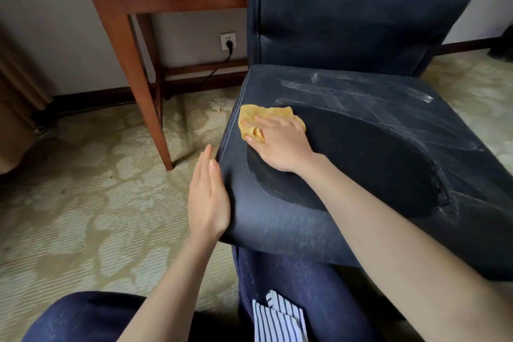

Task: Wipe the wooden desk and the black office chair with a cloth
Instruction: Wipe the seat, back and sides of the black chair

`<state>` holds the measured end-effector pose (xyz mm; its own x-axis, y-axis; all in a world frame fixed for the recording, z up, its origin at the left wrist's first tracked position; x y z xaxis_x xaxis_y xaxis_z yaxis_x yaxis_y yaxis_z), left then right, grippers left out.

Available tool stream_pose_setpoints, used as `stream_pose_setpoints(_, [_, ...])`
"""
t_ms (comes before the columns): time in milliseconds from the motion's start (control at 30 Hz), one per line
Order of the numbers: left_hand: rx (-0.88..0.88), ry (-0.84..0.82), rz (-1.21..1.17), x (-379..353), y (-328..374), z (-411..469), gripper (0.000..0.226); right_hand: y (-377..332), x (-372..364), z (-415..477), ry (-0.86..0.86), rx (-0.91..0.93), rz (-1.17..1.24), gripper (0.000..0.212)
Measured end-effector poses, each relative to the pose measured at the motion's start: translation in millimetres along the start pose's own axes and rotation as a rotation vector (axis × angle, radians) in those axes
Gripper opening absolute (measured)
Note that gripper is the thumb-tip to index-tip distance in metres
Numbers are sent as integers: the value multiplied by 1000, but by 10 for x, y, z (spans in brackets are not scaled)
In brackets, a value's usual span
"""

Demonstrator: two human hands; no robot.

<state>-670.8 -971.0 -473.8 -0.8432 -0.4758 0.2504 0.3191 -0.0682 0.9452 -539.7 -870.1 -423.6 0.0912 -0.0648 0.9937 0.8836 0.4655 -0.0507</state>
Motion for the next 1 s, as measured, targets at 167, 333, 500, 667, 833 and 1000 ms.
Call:
stream_pose_setpoints(167, [12,15,-6,19,-31,2,49,-174,47,-511,44,155,25,44])
stream_pose_setpoints(333, [-11,59,-37,47,-7,-1,58,-271,61,-1050,100,372,-16,59])
stream_pose_setpoints(500, [10,46,-83,68,-14,76,61,-206,101,-815,71,434,-45,57])
stream_pose_setpoints(667, [99,-27,-93,89,-157,271,52,-91,103,-129,11,346,92,44])
stream_pose_setpoints(833, [132,-130,-101,87,-210,529,47,112,136,599,-49,333,171,21])
stream_pose_setpoints(1000, [85,-209,-87,101,-270,724,39,656,-35,1558,-126,115,67,39])
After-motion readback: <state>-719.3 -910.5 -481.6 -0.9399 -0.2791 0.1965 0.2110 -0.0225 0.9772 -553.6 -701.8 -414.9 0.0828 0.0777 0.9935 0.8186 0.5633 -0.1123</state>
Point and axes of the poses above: each hand's wrist, its own z-axis towards the middle knuckle, its own x-axis out of the back of the hand, y = z × x, the point moved 9 cm from there along z, towards the middle knuckle, and after that the axes turned 10 degrees about -z, right-handed, at the moved point
